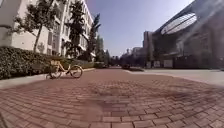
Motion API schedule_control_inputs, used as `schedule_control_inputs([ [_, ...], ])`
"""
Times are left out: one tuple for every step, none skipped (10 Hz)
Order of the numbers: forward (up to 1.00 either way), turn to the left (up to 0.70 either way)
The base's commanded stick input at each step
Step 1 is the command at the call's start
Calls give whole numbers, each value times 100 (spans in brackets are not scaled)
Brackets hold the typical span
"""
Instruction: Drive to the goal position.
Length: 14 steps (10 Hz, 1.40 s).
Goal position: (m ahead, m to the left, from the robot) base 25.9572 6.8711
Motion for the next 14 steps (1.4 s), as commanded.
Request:
schedule_control_inputs([
  [70, 0],
  [70, 0],
  [70, 0],
  [70, 0],
  [70, 0],
  [70, 0],
  [70, 0],
  [70, 4],
  [70, 14],
  [70, 14],
  [70, 14],
  [70, 14],
  [70, 14],
  [70, 14],
])
